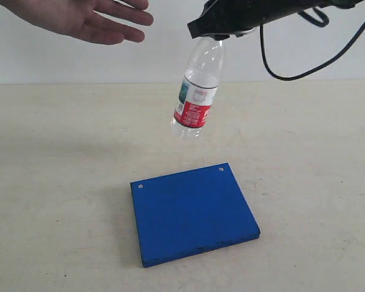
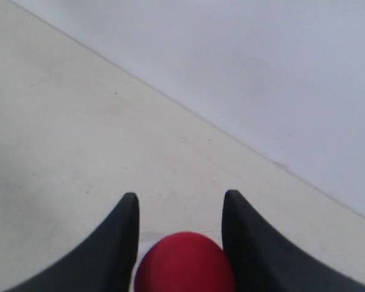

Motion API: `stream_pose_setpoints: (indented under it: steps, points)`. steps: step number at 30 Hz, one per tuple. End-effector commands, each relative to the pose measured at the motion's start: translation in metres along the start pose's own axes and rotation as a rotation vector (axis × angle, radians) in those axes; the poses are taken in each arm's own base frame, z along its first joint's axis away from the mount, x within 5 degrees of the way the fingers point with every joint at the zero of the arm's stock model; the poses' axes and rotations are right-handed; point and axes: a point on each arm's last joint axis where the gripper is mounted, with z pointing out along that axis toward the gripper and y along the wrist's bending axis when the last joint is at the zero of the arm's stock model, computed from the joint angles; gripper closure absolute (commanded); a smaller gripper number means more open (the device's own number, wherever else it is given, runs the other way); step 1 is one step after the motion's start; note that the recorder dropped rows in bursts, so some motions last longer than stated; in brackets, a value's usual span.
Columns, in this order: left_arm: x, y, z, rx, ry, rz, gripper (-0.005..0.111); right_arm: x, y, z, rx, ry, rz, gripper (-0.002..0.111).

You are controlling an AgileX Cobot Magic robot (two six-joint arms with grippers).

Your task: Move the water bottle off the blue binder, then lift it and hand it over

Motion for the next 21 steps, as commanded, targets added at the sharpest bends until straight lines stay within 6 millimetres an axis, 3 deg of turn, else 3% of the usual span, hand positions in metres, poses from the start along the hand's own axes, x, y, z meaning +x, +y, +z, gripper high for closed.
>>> stream_pose_setpoints:
  steps: [1, 15, 21]
  points:
    - [-0.002, 0.0, 0.0, 0.003, -0.018, 0.005, 0.102, -0.011, -0.008, -0.017, 0.103, -0.037, -0.052, 0.108]
    - [-0.002, 0.0, 0.0, 0.003, -0.018, 0.005, 0.102, 0.002, -0.031, -0.024, 0.358, 0.151, -0.174, 0.108]
    - [-0.002, 0.0, 0.0, 0.003, -0.018, 0.005, 0.102, 0.016, -0.043, -0.017, 0.48, 0.232, -0.124, 0.108]
